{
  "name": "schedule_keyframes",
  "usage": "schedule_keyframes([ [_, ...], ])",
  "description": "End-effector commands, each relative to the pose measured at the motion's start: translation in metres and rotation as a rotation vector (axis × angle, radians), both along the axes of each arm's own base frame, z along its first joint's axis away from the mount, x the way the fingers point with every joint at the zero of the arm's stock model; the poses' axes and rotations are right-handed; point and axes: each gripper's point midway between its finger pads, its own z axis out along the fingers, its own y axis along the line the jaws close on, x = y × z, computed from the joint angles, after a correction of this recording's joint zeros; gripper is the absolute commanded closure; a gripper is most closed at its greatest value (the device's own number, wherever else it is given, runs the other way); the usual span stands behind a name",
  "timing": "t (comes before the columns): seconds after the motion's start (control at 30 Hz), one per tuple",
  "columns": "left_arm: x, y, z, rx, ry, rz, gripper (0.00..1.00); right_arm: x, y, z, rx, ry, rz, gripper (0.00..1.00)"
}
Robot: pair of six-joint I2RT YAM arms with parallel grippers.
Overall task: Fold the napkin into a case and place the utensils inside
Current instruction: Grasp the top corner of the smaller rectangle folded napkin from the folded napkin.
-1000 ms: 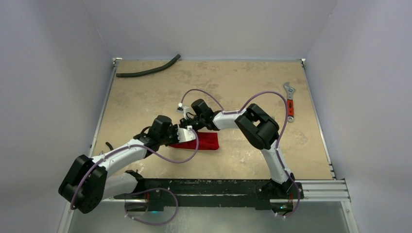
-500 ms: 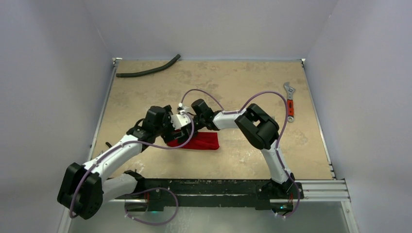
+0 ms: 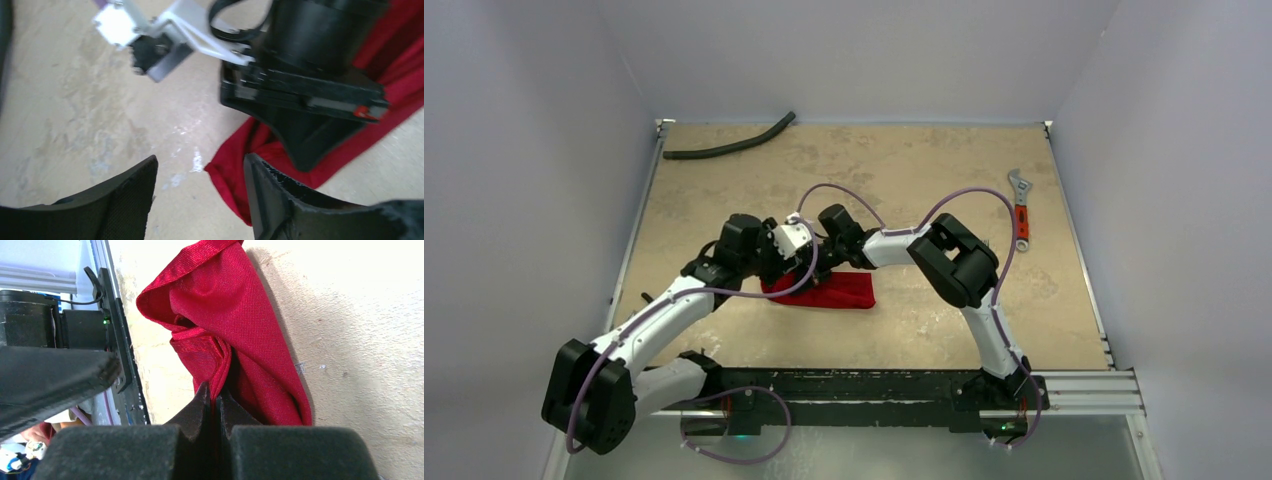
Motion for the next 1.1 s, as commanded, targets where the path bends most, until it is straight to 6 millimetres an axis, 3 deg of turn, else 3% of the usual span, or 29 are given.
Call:
schedule_keyframes([
  [0.0, -0.025, -0.014, -0.016, -0.033, 0.067, -0.132, 0.42, -0.001, -0.015, -0.021, -0.08, 0.01, -0.032, 1.0],
  [0.13, -0.026, -0.004, -0.038, 0.029, 0.117, -0.106, 0.52, 0.001, -0.016, -0.021, -0.082, 0.012, -0.038, 1.0],
  [0.4, -0.025, 0.003, -0.058, 0.047, 0.119, -0.061, 0.6, 0.001, -0.017, -0.021, -0.086, 0.01, -0.039, 1.0],
  [0.57, -0.014, 0.008, -0.059, 0.052, 0.067, -0.015, 0.72, 0.001, -0.018, -0.023, -0.09, 0.01, -0.04, 1.0],
  [0.97, -0.018, -0.008, -0.066, -0.002, 0.054, -0.033, 0.75, 0.001, -0.019, -0.024, -0.109, 0.014, -0.039, 1.0],
  [1.07, -0.019, -0.011, -0.065, -0.002, 0.043, -0.046, 0.87, 0.001, -0.019, -0.024, -0.117, 0.017, -0.039, 1.0],
])
